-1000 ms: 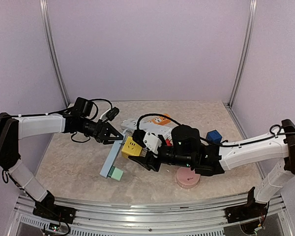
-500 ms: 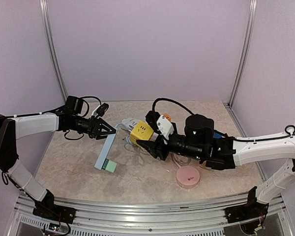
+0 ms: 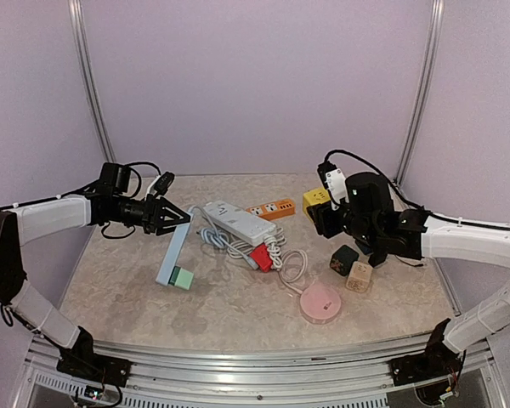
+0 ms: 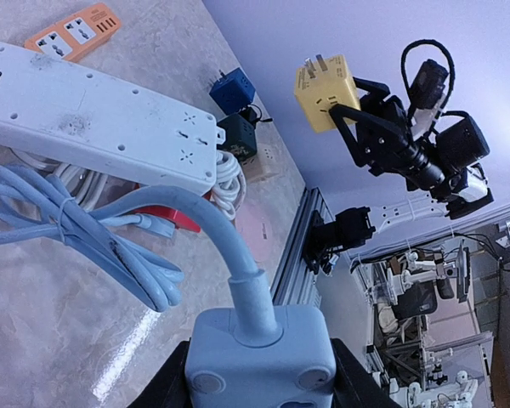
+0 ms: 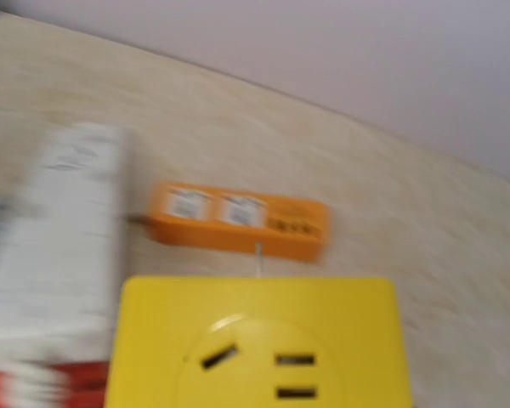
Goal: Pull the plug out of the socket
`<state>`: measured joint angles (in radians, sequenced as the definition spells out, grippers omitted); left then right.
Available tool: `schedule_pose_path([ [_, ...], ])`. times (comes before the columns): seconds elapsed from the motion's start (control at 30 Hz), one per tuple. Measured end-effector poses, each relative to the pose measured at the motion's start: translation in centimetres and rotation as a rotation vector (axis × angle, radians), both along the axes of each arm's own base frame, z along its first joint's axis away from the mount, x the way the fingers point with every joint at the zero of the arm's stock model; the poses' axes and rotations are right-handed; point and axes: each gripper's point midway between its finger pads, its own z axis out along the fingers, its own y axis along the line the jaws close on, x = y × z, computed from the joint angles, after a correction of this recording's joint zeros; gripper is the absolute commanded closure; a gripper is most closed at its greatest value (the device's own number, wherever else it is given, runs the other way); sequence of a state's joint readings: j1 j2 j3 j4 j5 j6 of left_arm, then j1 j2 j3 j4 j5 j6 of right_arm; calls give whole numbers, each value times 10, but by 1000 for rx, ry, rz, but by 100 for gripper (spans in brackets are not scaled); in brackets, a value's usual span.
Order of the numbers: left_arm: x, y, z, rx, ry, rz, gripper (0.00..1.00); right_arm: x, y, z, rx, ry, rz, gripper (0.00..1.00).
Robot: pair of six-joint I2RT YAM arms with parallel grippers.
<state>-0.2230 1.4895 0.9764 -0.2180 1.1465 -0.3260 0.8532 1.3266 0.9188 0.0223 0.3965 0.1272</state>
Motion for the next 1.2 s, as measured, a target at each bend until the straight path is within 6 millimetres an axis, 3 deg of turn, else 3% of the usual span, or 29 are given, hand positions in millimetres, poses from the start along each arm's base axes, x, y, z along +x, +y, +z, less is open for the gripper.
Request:
schedule_pose_path([
  [0.2, 0, 0, 0, 2, 1, 3, 76, 38, -48, -28, -30, 68, -157, 100],
  [0.4, 1, 0, -1, 3, 4, 5, 76, 67, -70, -69, -74, 133, -228, 100],
  [0.57, 1, 0, -1, 4, 4, 6, 76, 81, -79, -106, -114, 190, -255, 100],
  [0.8, 1, 0, -1, 4, 7, 7, 76, 93, -87, -140, -136, 241, -273, 100],
  [1.03, 1, 0, -1, 4, 8, 7, 76, 104, -93, -161, -139, 282, -283, 100],
  [1.2, 1, 0, -1, 4, 8, 7, 76, 105, -94, -164, -133, 292, -282, 89],
])
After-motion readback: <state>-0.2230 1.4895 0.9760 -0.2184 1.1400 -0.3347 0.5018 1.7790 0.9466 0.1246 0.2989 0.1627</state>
